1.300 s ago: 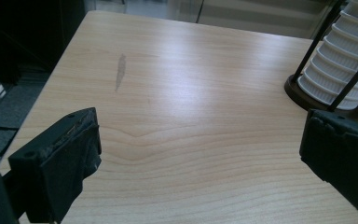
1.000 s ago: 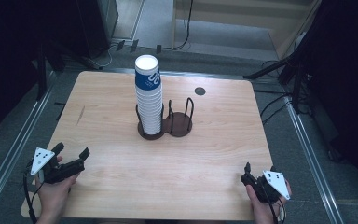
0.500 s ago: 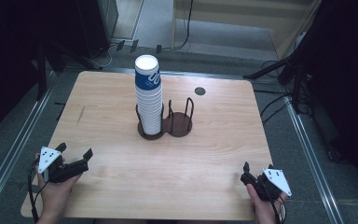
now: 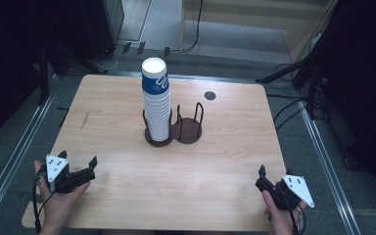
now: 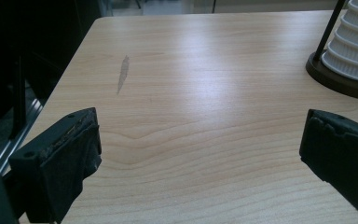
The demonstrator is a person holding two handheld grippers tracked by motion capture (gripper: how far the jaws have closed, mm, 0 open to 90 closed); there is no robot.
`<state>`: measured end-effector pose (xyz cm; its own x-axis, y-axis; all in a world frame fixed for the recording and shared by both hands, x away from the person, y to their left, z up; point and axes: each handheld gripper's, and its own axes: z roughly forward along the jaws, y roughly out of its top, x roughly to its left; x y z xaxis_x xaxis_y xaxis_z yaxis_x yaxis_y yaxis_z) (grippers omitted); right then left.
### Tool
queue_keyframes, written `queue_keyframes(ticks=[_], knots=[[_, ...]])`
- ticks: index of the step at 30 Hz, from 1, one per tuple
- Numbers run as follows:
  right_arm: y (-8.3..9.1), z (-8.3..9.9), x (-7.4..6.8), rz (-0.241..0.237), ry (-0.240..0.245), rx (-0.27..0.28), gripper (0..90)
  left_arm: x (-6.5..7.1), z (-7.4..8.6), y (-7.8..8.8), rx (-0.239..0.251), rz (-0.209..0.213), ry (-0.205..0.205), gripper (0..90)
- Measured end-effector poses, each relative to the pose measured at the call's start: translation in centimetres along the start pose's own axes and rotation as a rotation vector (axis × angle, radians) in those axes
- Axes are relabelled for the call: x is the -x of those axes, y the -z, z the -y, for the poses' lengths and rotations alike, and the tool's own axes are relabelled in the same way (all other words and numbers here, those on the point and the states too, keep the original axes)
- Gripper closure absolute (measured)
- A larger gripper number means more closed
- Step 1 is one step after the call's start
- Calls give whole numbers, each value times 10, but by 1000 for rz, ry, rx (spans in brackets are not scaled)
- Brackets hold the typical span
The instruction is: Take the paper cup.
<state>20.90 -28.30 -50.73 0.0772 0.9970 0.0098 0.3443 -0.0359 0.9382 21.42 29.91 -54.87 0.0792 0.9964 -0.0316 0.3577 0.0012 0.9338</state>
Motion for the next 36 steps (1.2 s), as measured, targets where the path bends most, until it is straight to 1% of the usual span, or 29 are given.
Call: queue_keyframes(ticks=[2,5,6,7,8,9,10,11,12,16,19,20,21,22,25,26,28,31,36], knots=[[0,-2,-2,1,5,1,154,0,0,0,-1,2,6,0],[1,-8,-13,-33,23,12,148,-1,0,-2,-20,-23,8,0],[1,-8,-13,-33,23,12,148,-1,0,-2,-20,-23,8,0],[0,-10,-19,-45,41,12,145,-1,0,-2,-21,-26,4,0],[0,-10,-19,-45,41,12,145,-1,0,-2,-21,-26,4,0],[-2,-12,-26,-59,55,4,143,-1,1,-2,-22,-21,-1,0],[-2,-12,-26,-59,55,4,143,-1,1,-2,-22,-21,-1,0],[-3,-14,-31,-71,64,3,142,-1,1,-2,-26,-19,-3,0],[-4,-16,-34,-76,65,1,142,-1,1,-1,-27,-16,-2,0],[-6,-23,-43,-92,72,10,141,-2,2,0,-25,8,0,0],[-7,-28,-50,-104,80,21,141,-1,2,0,-25,11,-10,0],[-7,-28,-50,-104,80,21,141,-1,2,0,-25,11,-10,0],[-7,-32,-54,-111,75,24,141,-1,2,1,-26,13,-19,0],[-7,-33,-56,-113,73,27,141,0,2,1,-25,14,-22,0],[-8,-37,-64,-126,81,34,141,-1,2,0,-27,18,-20,0],[-8,-37,-64,-126,81,34,141,-1,2,0,-27,18,-20,0],[-8,-41,-71,-139,91,37,139,-1,2,0,-29,25,-14,0],[-9,-45,-77,-152,89,41,139,-1,2,0,-30,24,-16,0],[-9,-51,-85,-171,100,51,139,-1,2,0,-32,20,-14,0]])
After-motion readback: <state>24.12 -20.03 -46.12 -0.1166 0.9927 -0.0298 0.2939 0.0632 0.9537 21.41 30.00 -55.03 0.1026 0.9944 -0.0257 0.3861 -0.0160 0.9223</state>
